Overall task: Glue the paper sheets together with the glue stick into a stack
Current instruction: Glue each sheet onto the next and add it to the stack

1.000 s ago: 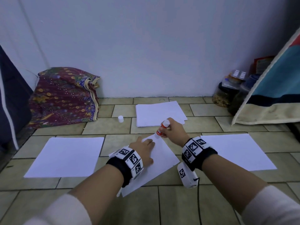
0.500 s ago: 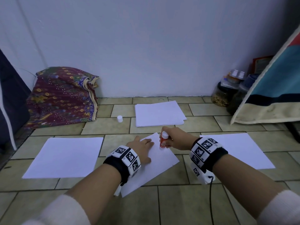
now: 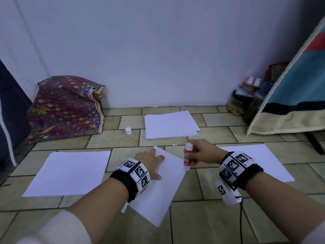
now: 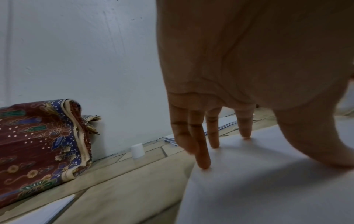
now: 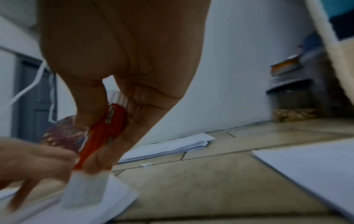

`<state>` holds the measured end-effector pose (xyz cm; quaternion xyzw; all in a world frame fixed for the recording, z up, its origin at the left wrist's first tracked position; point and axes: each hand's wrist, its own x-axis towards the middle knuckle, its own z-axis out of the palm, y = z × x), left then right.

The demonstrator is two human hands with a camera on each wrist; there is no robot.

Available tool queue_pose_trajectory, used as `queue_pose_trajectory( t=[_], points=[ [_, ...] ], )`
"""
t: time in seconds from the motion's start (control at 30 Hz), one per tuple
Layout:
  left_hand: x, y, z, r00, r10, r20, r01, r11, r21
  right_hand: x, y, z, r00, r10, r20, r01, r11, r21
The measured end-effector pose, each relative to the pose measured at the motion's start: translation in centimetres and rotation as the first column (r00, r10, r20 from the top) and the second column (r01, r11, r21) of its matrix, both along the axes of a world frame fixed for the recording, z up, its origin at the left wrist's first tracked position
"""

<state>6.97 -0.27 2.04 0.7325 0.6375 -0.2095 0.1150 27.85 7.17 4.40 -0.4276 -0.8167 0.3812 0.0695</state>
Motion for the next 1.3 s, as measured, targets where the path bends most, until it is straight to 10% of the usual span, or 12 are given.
queue_pose_trajectory(
  t=[0.17, 0.43, 0.87, 1.3],
  points=[
    [0.0, -0.8, -1.0, 0.995, 0.034, 0.093, -0.045, 0.991, 0.128, -0.3, 0.9, -0.7, 0.859, -0.361, -0.364, 0.295, 0.929, -0.226],
    [0.1, -0.8, -0.3, 0.996, 0.069, 0.052, -0.074, 0.992, 0.107, -3.4, 1.0, -2.3, 0.844, -0.408, -0.349, 0.37, 0.913, -0.172],
    [-0.3, -1.2, -1.4, 0.978, 0.134, 0.158, -0.155, 0.979, 0.129, -9.6, 0.6, -2.3, 0.981, -0.146, -0.124, 0.158, 0.982, 0.1],
    [-0.8, -0.8, -1.3, 0.985, 0.085, 0.151, -0.102, 0.989, 0.111, -2.2, -1.4, -1.2, 0.98, 0.187, 0.064, -0.194, 0.969, 0.152]
  ],
)
